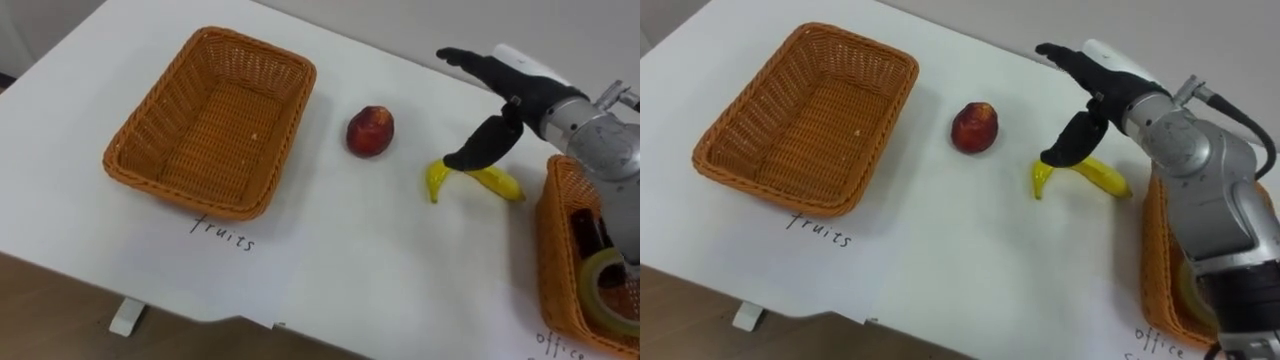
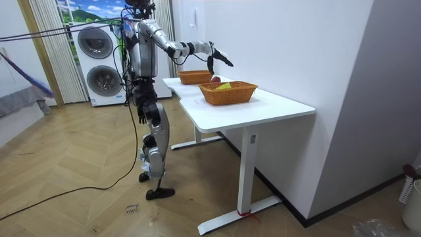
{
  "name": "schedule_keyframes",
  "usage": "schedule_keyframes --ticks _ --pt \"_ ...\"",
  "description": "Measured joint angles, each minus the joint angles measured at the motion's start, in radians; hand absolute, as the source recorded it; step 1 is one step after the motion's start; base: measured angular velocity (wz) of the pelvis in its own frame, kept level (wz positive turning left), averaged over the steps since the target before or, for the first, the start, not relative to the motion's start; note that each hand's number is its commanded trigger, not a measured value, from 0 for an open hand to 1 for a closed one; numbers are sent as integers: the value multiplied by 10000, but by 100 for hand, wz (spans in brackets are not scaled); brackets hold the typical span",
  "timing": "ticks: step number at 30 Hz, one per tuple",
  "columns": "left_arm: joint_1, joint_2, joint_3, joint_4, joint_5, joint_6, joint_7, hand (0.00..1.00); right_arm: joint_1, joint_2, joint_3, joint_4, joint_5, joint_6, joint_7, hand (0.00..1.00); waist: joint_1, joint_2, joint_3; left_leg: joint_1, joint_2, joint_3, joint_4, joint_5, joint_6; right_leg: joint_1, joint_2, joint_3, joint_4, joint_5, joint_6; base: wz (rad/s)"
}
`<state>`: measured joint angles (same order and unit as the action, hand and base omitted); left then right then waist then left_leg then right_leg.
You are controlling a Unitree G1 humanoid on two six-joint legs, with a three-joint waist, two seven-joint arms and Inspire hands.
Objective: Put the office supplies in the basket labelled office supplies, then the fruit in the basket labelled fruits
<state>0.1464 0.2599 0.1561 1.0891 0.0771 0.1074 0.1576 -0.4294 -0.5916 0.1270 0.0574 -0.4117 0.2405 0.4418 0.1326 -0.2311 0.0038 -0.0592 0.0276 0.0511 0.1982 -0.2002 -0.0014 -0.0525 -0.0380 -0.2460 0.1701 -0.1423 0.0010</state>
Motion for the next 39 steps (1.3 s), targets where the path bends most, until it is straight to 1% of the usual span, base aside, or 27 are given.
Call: schedule_keyframes --ticks 3,5,6,10,14,18,20,21,27,34,39 --pt "-1 62 -4 -32 15 -46 35 0 -1 -35 29 57 -402 0 30 0 24 -101 9 31 16 37 -5 0 -1 13 25 39 -17 2 -4 -4" --pt "-4 61 -14 -16 14 -48 54 0 1 -35 93 155 -852 8 108 0 39 -98 35 36 17 40 -3 0 -1 18 26 40 -17 6 -9 0" --pt "-4 61 -13 -5 15 -48 56 0 4 -34 97 174 -1136 11 169 0 60 -72 68 31 18 41 -3 -1 -1 13 28 42 -23 14 -10 0" --pt "-2 69 -11 67 17 -37 88 0 99 -34 98 332 -1549 18 190 0 139 -43 90 20 19 37 -4 -1 -1 11 28 25 -27 23 -12 0" --pt "7 69 -13 111 17 2 88 0 116 -33 100 446 -1859 21 206 0 149 38 151 6 24 29 -17 -3 -2 -6 34 23 -19 29 -16 0" --pt "-3 68 -49 52 -20 14 85 0 162 -32 112 761 -1834 17 365 0 159 74 172 -12 32 10 -17 -5 -4 -23 46 24 -19 31 -20 0" --pt "2 68 -51 -20 -44 15 87 0 164 -30 113 974 -1836 52 423 0 163 80 169 -46 32 9 -16 -5 -4 -59 45 22 -19 31 -19 0" --pt "4 68 -52 -54 -49 15 91 0 164 -30 113 1018 -1837 135 438 0 163 95 162 -78 32 9 -14 -5 -4 -94 44 24 -19 31 -19 0" --pt "-4 68 -60 -105 -43 15 124 0 164 -26 115 1168 -1836 142 446 0 168 169 104 -163 30 -2 7 -1 -3 -189 44 62 -19 31 -20 0" --pt "-13 68 -140 -97 -39 14 272 0 165 -26 139 1229 -1882 215 440 0 177 168 95 -148 34 5 5 0 -4 -185 45 80 -24 31 -20 0" --pt "-20 68 -210 -105 -69 7 411 0 164 -27 652 1229 -1921 216 165 0 185 170 93 -121 39 34 5 2 -5 -167 43 95 -15 35 -25 0"
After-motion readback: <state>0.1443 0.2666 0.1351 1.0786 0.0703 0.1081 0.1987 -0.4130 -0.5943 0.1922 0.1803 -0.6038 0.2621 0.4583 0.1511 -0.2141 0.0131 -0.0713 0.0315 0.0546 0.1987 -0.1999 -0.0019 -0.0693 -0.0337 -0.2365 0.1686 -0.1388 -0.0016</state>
